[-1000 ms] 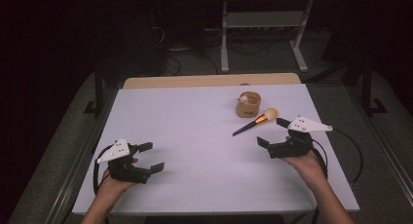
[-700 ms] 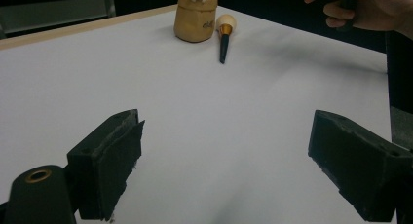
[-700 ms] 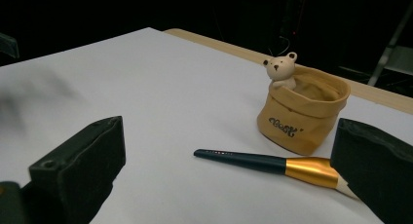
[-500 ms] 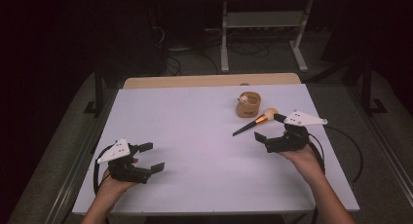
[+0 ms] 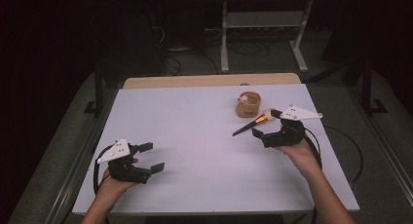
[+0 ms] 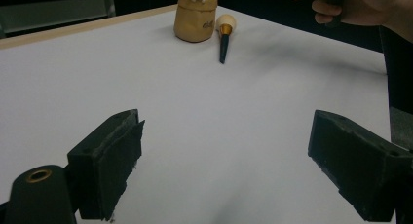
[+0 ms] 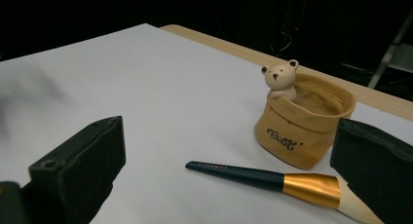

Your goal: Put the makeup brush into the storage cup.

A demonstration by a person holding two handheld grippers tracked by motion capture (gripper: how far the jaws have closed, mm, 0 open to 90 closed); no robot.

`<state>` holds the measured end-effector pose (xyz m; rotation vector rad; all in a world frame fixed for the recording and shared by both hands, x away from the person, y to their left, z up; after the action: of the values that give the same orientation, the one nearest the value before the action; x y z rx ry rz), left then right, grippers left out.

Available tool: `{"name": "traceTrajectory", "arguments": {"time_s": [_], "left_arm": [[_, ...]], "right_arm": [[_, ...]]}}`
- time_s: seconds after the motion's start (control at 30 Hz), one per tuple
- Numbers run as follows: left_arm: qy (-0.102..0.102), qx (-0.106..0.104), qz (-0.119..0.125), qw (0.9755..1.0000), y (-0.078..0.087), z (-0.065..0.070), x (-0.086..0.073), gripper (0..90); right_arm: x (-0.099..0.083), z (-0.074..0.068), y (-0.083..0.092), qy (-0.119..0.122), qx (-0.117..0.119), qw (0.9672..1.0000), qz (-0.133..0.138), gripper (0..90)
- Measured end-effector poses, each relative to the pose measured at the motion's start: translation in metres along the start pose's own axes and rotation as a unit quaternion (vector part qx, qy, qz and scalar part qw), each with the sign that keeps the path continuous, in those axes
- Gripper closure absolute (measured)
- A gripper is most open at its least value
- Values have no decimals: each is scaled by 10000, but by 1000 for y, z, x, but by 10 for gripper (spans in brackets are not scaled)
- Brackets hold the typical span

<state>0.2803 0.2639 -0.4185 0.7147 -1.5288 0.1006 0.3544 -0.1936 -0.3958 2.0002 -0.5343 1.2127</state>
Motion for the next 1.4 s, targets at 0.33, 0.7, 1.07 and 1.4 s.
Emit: {"name": "traceTrajectory", "arguments": {"time_s": [0.33, 0.7, 1.07, 1.4], "left_arm": [[22, -20, 1, 10000, 0, 0, 0, 119], [54, -36, 37, 10000, -1, 1, 0, 119], [30, -60, 35, 10000, -1, 1, 0, 119], [39, -78, 40, 10000, -2, 2, 0, 120]], "right_arm": [[9, 6, -7, 0, -12, 9999, -122, 0], [18, 10, -22, 135, -20, 9990, -415, 0], [23, 13, -33, 242, -49, 9965, -797, 0], [28, 12, -41, 356, -42, 9926, -1159, 0]]}}
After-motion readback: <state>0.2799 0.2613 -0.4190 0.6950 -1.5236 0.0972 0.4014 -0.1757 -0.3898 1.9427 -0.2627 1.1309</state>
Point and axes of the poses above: each handheld gripper's, and its own axes: y roughly backward along the jaws, x roughly out of its top, z roughly to its right, the point moved 2 cm from there along -y, roughly forward along the jaws, and after that the axes turned 15 degrees about -y, right-handed, at the moved point
